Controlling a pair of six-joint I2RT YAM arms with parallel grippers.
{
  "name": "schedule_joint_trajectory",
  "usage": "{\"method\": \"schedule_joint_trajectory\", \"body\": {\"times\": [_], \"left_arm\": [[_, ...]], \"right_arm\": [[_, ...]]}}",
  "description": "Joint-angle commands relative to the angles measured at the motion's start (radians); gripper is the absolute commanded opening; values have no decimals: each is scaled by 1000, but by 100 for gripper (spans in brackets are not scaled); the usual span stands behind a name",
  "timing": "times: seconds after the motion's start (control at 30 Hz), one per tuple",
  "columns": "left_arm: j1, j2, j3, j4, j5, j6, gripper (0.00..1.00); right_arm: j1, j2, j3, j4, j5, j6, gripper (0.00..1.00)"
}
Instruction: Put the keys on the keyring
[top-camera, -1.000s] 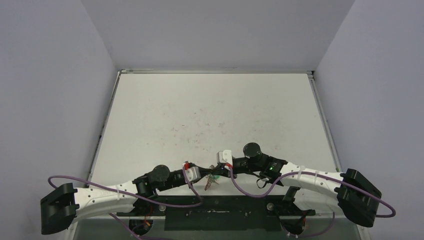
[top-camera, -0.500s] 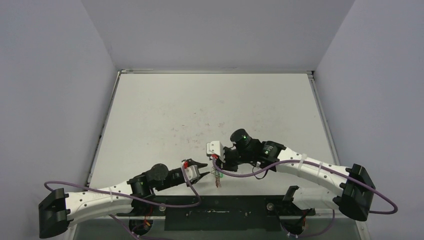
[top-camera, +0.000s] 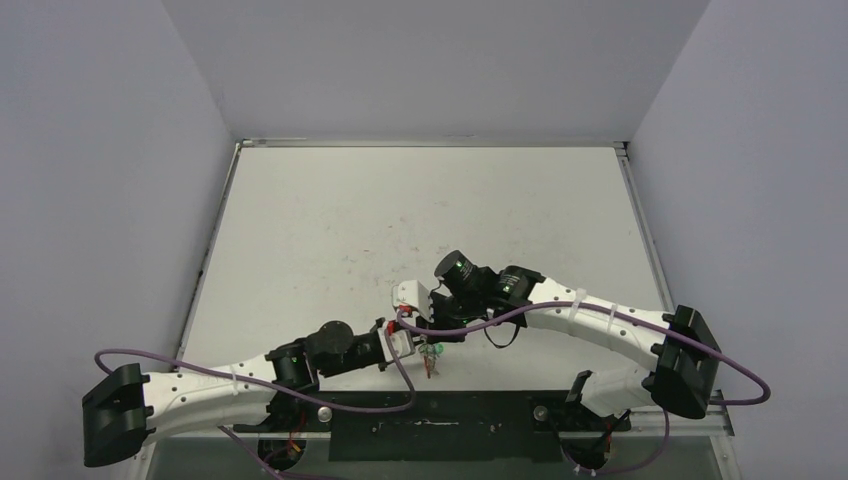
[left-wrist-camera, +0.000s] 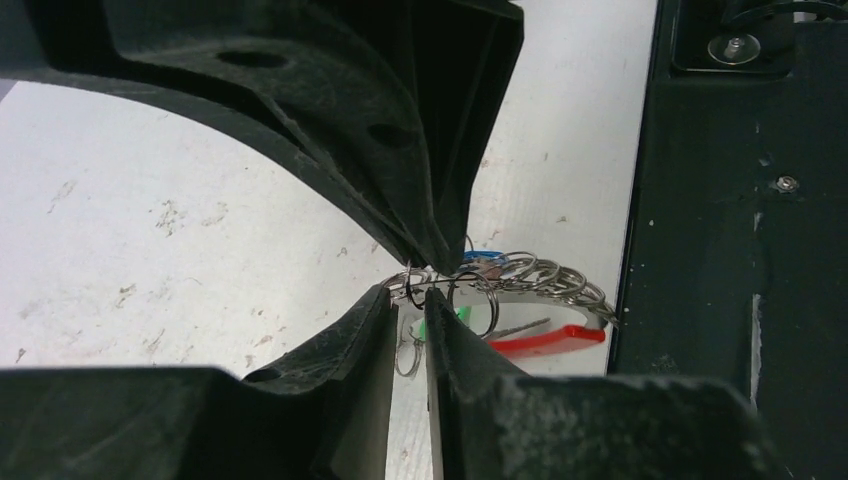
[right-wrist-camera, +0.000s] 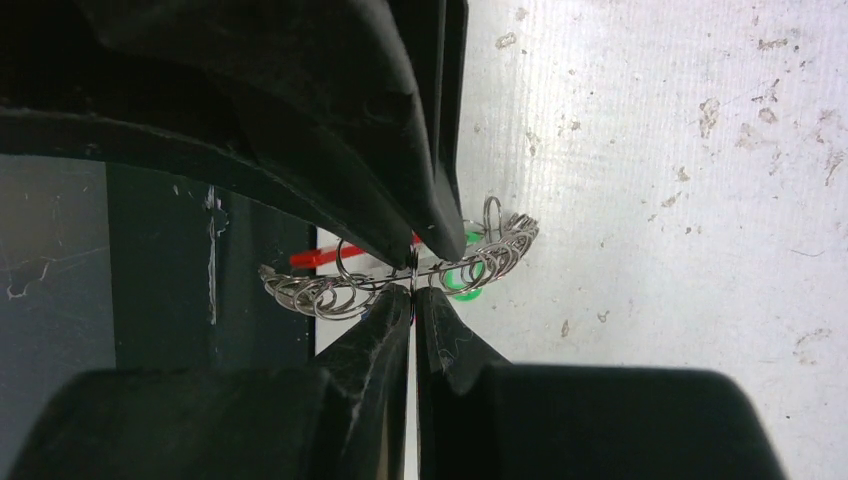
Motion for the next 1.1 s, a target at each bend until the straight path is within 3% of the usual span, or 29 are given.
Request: {"method": "schedule_joint_trajectory", "body": {"times": [0.0, 0.17, 0.3, 0.47, 0.6, 0.63, 0.73, 0.83, 0.97, 1.07], "left_arm": [[-3, 2, 52, 53, 11, 15, 12], [-4, 6, 52, 59, 10, 19, 10], [-3, 18, 48, 85, 10, 16, 17], [-3, 53, 48, 124, 32, 11, 18], [-3, 68, 49, 138, 46, 8, 0], [-3, 66, 47, 137, 48, 6, 0], [-3, 54, 33, 151, 50, -5, 0], [-3, 28, 9, 169, 44, -19, 0], [-3, -15, -44, 244, 46, -39, 0], [-3, -47, -86, 302, 45, -44, 0]], "right_arm": [[10, -17, 40, 11, -12, 7, 0], [10, -34, 22, 46, -33, 11, 0], [10, -35, 17, 66, -50, 18, 0], [10, -28, 16, 72, -55, 21, 0], [10, -29, 10, 74, -50, 16, 0], [11, -32, 5, 77, -49, 10, 0], [8, -55, -25, 114, -56, 3, 7], [-8, -102, -67, 180, -61, 14, 28], [-61, -203, -157, 315, -111, 54, 45], [-85, -281, -255, 455, -157, 86, 50]]}}
